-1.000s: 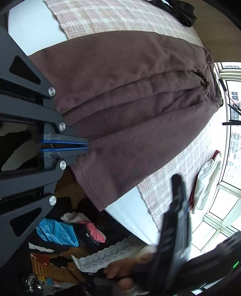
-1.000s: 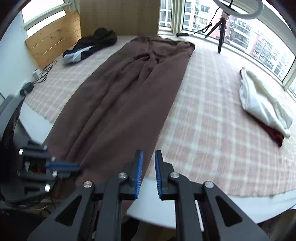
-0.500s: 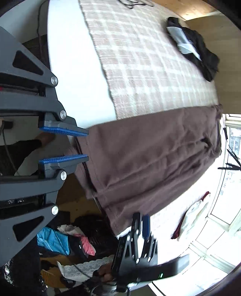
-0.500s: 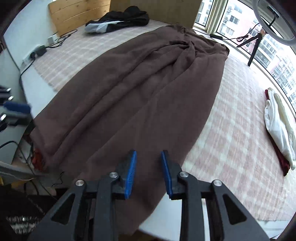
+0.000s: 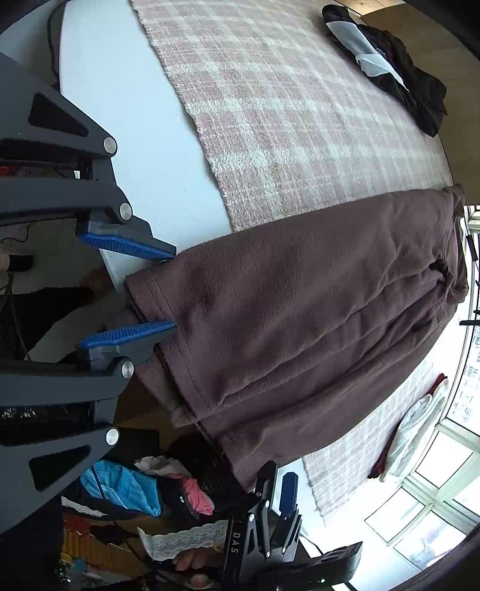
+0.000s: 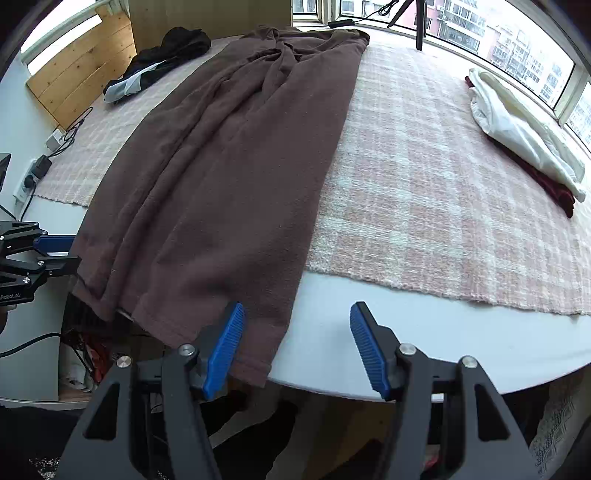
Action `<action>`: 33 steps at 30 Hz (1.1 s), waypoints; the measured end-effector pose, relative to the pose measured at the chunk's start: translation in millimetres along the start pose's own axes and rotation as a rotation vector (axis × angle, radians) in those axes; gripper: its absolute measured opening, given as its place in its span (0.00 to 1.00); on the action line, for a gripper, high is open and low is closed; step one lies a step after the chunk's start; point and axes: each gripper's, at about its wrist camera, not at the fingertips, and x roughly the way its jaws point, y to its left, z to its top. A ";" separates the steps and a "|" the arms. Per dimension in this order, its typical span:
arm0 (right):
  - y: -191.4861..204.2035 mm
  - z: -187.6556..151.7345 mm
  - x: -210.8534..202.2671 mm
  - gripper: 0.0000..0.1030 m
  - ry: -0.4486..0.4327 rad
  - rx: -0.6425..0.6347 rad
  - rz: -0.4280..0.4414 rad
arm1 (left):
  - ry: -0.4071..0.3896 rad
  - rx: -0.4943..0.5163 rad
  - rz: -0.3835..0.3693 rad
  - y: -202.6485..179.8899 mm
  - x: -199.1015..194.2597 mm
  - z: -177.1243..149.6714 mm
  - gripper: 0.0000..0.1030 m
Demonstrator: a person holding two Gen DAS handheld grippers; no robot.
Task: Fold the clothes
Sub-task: 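Pinch the brown strip's hem end with the left gripper, then lift the hem end with both grippers and fold it over the strip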
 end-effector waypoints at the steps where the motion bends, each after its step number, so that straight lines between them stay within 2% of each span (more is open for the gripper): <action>1: -0.6 1.1 1.3 0.57 0.006 0.004 0.013 | 0.002 0.000 -0.020 1.1 0.5 0.2 0.25; 3: -3.7 2.9 3.3 0.57 0.014 0.019 0.047 | -0.009 0.016 -0.060 3.4 -0.2 0.6 0.16; 5: -6.5 3.7 3.5 0.53 0.007 0.024 0.086 | -0.020 0.022 -0.094 7.2 -1.4 1.5 0.11; 6: -5.1 3.6 3.0 0.35 0.001 0.011 0.112 | -0.022 0.022 -0.109 8.4 -1.7 2.1 0.09; 7: -2.9 3.3 3.0 0.21 0.008 0.009 0.123 | -0.024 0.019 -0.127 9.8 -2.8 2.8 0.08; 9: 1.3 2.9 3.0 0.17 0.022 0.007 0.144 | -0.033 0.011 -0.168 12.6 -7.6 4.8 0.07; 10: 0.2 3.6 1.7 0.10 0.026 0.022 0.149 | -0.043 0.008 -0.192 14.0 -12.6 6.5 0.07; 12: -13.1 6.8 -5.1 0.08 0.018 0.130 0.246 | -0.074 -0.001 -0.250 17.0 -26.6 13.5 0.07; 15: -28.7 15.1 -24.9 0.08 -0.046 0.275 0.413 | -0.131 -0.002 -0.305 23.1 -51.1 33.7 0.07; 17: -32.5 26.4 -40.9 0.08 -0.093 0.312 0.473 | -0.182 -0.005 -0.333 30.0 -64.4 55.4 0.07; 19: -38.0 43.7 -56.6 0.07 -0.144 0.334 0.513 | -0.244 0.003 -0.329 38.4 -78.4 84.4 0.07; 23: -48.5 112.4 -70.9 0.07 -0.237 0.344 0.542 | -0.365 0.021 -0.310 73.5 -107.2 163.5 0.07; 27: -73.6 198.1 -61.4 0.07 -0.292 0.364 0.555 | -0.436 -0.010 -0.236 107.4 -106.8 247.7 0.07; 30: -102.2 262.0 -40.5 0.03 -0.301 0.387 0.546 | -0.425 -0.038 -0.190 129.5 -82.3 304.0 0.07; 33: -131.3 321.7 -4.9 0.02 -0.284 0.404 0.548 | -0.377 -0.064 -0.150 151.4 -39.3 351.4 0.07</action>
